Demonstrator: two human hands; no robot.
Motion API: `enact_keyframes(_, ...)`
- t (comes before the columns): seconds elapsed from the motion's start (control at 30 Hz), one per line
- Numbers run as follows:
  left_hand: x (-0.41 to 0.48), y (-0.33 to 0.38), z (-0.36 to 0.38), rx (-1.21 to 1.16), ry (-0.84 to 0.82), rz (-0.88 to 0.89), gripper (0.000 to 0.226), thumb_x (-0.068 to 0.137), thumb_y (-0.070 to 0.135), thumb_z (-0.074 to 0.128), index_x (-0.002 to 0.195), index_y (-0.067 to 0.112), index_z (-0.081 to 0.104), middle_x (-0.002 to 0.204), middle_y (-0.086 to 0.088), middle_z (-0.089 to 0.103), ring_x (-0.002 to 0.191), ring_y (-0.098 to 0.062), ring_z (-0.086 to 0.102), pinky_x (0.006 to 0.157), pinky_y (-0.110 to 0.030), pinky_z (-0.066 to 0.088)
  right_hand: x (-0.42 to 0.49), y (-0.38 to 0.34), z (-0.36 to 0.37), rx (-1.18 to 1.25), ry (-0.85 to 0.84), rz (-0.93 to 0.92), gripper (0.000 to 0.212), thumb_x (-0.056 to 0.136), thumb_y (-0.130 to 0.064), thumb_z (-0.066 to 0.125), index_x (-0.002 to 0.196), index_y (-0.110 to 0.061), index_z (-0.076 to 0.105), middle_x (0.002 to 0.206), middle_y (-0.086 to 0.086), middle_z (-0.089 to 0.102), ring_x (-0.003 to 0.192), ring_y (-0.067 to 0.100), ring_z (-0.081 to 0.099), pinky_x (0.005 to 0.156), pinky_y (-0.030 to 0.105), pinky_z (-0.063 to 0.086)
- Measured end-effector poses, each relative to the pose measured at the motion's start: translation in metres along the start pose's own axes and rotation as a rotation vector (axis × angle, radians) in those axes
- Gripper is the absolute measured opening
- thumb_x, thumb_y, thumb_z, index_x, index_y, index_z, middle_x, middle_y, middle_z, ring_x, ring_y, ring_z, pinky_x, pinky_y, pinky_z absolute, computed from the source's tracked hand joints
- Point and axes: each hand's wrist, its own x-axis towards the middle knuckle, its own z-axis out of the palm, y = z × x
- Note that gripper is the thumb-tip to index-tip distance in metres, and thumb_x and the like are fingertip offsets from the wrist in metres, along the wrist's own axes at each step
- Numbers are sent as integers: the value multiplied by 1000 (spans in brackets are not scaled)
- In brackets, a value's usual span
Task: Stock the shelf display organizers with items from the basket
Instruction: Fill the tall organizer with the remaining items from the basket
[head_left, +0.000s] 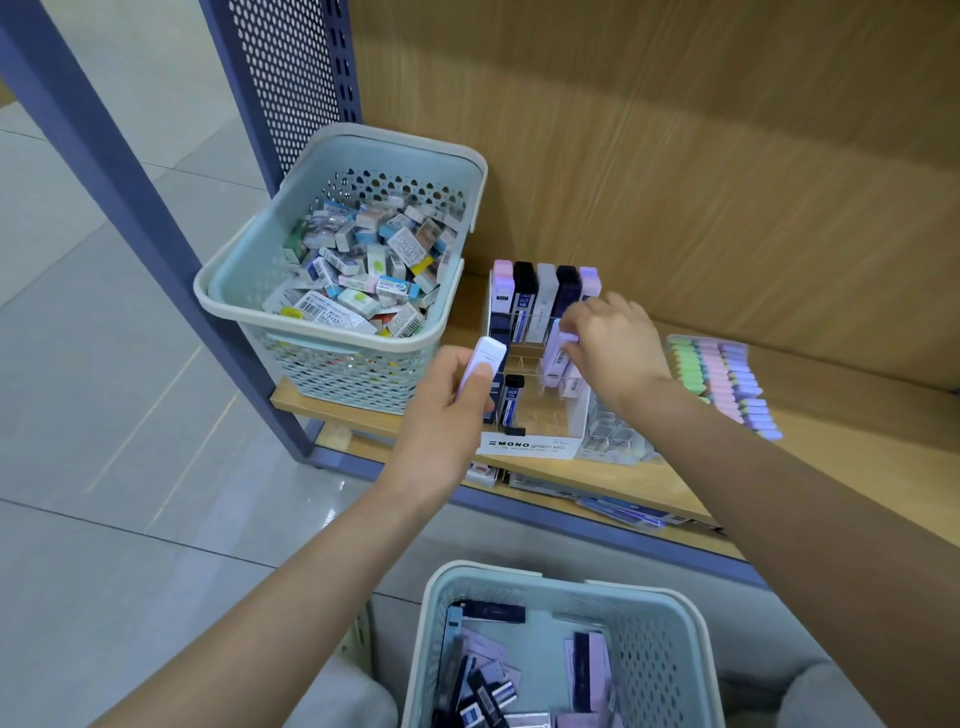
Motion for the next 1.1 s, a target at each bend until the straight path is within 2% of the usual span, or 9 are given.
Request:
enact_keyframes(0.1, 1, 1, 4, -78, 19, -74, 18, 98, 16, 40, 80, 20, 40, 83, -5, 53, 56, -13, 40, 53, -24, 31, 4, -2, 1, -79, 5, -41, 19, 83, -14, 66, 99, -7, 60, 95, 11, 64, 97, 30, 53, 79, 35, 37)
enact_keyframes(0.2, 1, 2, 6, -100, 11, -83, 20, 96, 8, 40, 80, 18, 38, 82, -6, 51, 54, -14, 42, 53, -25, 35, 4, -5, 0, -129, 35, -54, 33, 48, -8, 88, 72, -10, 65, 69, 6, 62, 70, 27, 59, 60, 25, 42)
enact_keyframes(0.3, -2, 1, 6, -59, -25, -1, 16, 96, 11, 44, 84, 21, 45, 78, -1, 51, 58, -13, 49, 53, -25, 40, -1, -9, -5, -58, 35, -58, 27, 76, -11, 74, 101, -11, 66, 96, 7, 63, 93, 27, 56, 75, 31, 41)
enact_keyframes(0.37, -2, -2, 4, 0, -49, 66, 15, 95, 15, 49, 85, 26, 52, 79, 3, 53, 62, -12, 51, 55, -22, 42, -11, -13, -18, 288, 16, 19, 25, 96, -18, 50, 119, -11, 57, 111, 7, 58, 101, 24, 54, 83, 32, 40)
enact_keyframes(0.5, -1, -7, 0, 156, -49, 175, 20, 88, 10, 59, 81, 28, 60, 75, 5, 59, 65, -3, 50, 56, -13, 38, -41, -27, -60, 941, -70, 65, 28, 100, -26, 39, 106, -14, 64, 94, -2, 65, 79, 3, 60, 75, 21, 47)
enact_keyframes(0.63, -2, -4, 1, 147, -20, 139, 22, 81, 10, 70, 87, 22, 52, 79, 7, 58, 68, -7, 53, 60, -13, 41, -70, -27, -70, 932, -277, -81, 10, 91, -17, 59, 96, -17, 68, 86, -8, 67, 78, 0, 59, 72, 12, 46)
enact_keyframes(0.8, -2, 7, 8, 18, -10, 251, 20, 86, 7, 64, 84, 25, 54, 78, 1, 62, 67, -10, 55, 64, -23, 49, -89, -30, -66, 1180, -309, 38, 17, 83, -14, 70, 87, -27, 60, 82, -13, 64, 75, -1, 63, 73, 10, 49)
enact_keyframes(0.93, 0, 13, 16, 97, -94, 381, 12, 84, 8, 65, 88, 19, 63, 77, 1, 62, 71, -13, 53, 66, -20, 44, -93, -27, -66, 1228, -149, 88, 23, 83, -12, 70, 90, -28, 55, 88, -14, 63, 80, -2, 64, 76, 11, 49)
enact_keyframes(1.1, 10, 16, 29, 186, -131, 391, 29, 76, 15, 75, 81, 25, 49, 74, 1, 65, 62, -2, 52, 60, -9, 39, -91, -18, -69, 916, 43, -70, 45, 84, -9, 68, 108, -41, 48, 99, -24, 55, 84, 2, 62, 80, 19, 51)
